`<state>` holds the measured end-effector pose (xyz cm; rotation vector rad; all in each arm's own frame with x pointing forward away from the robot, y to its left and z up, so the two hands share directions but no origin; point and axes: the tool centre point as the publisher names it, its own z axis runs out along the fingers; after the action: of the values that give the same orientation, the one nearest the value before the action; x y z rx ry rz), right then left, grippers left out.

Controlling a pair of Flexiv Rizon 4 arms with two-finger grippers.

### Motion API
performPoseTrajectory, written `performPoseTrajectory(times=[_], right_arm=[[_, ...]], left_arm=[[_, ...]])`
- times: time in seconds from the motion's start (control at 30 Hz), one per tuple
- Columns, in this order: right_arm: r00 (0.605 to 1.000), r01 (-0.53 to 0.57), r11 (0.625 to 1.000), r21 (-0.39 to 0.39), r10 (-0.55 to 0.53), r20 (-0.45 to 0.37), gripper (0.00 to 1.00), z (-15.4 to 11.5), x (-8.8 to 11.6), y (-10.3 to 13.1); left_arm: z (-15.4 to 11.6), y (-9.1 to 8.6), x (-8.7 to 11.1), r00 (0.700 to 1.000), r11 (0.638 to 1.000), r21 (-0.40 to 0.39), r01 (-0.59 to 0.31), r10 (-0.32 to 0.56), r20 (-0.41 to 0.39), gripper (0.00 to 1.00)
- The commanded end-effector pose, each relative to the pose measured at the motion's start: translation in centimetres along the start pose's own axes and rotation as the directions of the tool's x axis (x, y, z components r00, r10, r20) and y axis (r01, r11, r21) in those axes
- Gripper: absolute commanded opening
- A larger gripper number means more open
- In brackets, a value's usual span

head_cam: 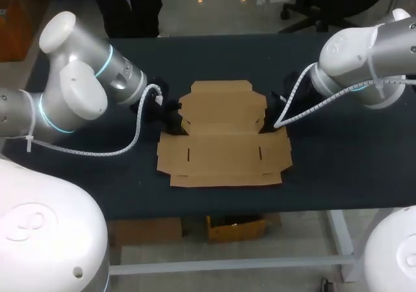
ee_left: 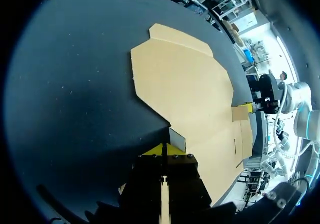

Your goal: Assemble the packaging by folding the flat box into shape, placing the metal phone stand inside, and closing the box properly

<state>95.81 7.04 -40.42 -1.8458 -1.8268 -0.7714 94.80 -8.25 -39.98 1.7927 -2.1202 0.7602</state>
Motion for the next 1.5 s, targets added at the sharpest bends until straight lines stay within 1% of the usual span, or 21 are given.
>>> performPoseTrajectory(times=[0.03, 0.3, 0.47, 0.73, 1.27, 1.5], right_arm=[[1.000, -0.004, 1.000, -0.006, 0.005, 0.030, 0.00, 0.0, 0.3, -0.2], [0.998, -0.023, 1.000, -0.015, 0.024, 0.063, 0.00, 0.1, 0.3, -0.5], [0.996, -0.040, 0.999, -0.012, 0.041, 0.084, 0.00, 0.3, 0.1, -0.6], [0.990, -0.062, 0.998, -0.030, 0.065, 0.122, 0.00, 0.1, 0.0, -1.0], [0.985, -0.101, 0.994, -0.043, 0.106, 0.137, 0.00, -0.4, -0.3, -2.0], [0.985, -0.113, 0.993, -0.041, 0.117, 0.126, 0.00, -0.2, -0.7, -1.4]], left_arm=[[0.3, 0.1, 0.7, 0.998, 1.000, 0.002, 0.007, -0.007, 0.063, 0.00], [0.1, 0.4, 0.9, 0.995, 1.000, -0.002, 0.013, -0.013, 0.099, 0.00], [0.2, 0.5, 0.9, 0.994, 1.000, -0.003, 0.016, -0.015, 0.108, 0.00], [0.0, 0.5, 0.7, 0.992, 1.000, 0.010, 0.026, -0.027, 0.127, 0.00], [-0.3, 0.3, 0.5, 0.991, 0.999, 0.020, 0.032, -0.035, 0.130, 0.00], [-0.3, 0.4, 0.8, 0.991, 1.000, 0.017, 0.024, -0.026, 0.128, 0.00]])
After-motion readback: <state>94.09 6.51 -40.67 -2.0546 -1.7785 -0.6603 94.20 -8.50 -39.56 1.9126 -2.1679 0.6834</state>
